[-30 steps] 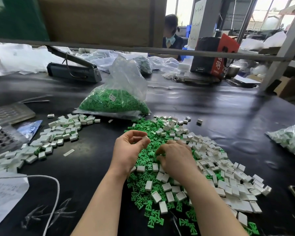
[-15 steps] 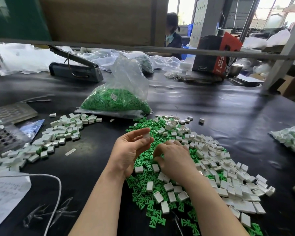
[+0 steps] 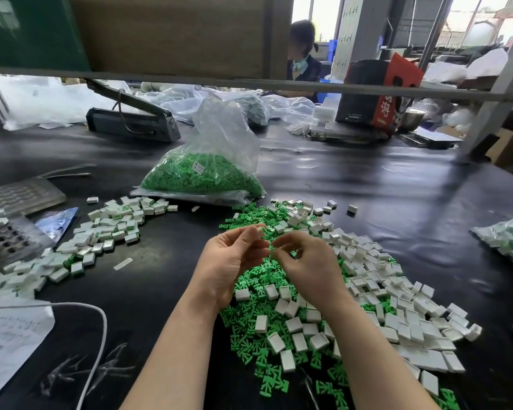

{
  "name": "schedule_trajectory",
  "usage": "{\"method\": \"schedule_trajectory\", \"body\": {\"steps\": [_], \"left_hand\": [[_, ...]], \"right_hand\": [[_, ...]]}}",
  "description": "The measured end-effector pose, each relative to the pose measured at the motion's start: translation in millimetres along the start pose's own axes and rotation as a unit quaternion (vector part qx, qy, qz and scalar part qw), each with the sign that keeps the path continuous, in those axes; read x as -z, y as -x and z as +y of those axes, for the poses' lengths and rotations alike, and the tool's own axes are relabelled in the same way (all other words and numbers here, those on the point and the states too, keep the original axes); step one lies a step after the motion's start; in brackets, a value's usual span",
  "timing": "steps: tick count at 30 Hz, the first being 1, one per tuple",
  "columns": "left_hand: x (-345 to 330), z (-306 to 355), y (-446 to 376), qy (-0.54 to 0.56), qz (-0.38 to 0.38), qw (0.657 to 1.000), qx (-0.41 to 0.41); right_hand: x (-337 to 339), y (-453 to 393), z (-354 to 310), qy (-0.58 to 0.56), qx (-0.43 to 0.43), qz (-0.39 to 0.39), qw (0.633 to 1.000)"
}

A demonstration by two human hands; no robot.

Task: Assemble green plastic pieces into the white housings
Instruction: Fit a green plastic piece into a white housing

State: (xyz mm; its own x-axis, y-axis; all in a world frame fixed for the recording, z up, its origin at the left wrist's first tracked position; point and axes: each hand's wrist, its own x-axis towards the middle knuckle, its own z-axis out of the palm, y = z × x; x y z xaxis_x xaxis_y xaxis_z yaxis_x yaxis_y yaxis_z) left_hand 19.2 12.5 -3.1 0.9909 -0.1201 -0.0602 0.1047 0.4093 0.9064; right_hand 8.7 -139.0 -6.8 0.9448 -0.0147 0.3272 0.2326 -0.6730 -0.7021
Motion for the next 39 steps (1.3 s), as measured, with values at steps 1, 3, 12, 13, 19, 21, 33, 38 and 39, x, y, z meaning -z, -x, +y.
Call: {"method": "schedule_trajectory", "body": {"steps": [1,3,12,13,19,21,33,38,39], "left_hand": [[0,-1,0,-0.014,0.003,1.000,-0.005],[-1,-3,-1,-0.047,0.006,0.999,-0.019],[-6,-4,1,-0.141,-0.003,0.987,-0.082],[-6,-4,1,-0.145,-0.003,0.986,-0.085],[-8,-7,0,-0.165,-0.007,0.982,-0.088],[-7,-7,0,-0.166,-0.008,0.982,-0.085],[54,27,-6,0.242,0.267,0.932,0.041],[74,32,-7,0.324,0.299,0.896,0.042],[75,32,-8,0.325,0.301,0.895,0.045]], "right_hand": [[1,-1,-1,-0.042,0.003,0.036,0.998],[4,-2,-4,-0.117,0.004,0.074,0.990],[4,-1,-7,-0.190,-0.017,0.026,0.981],[4,-2,-7,-0.192,-0.021,0.025,0.981],[1,-1,-6,-0.231,-0.053,0.013,0.971],[-1,-1,-5,-0.235,-0.055,0.000,0.970],[3,-3,11,-0.002,-0.055,0.035,0.998],[3,-2,12,0.100,-0.061,-0.007,0.993],[3,-1,11,0.116,-0.060,-0.013,0.991]]}}
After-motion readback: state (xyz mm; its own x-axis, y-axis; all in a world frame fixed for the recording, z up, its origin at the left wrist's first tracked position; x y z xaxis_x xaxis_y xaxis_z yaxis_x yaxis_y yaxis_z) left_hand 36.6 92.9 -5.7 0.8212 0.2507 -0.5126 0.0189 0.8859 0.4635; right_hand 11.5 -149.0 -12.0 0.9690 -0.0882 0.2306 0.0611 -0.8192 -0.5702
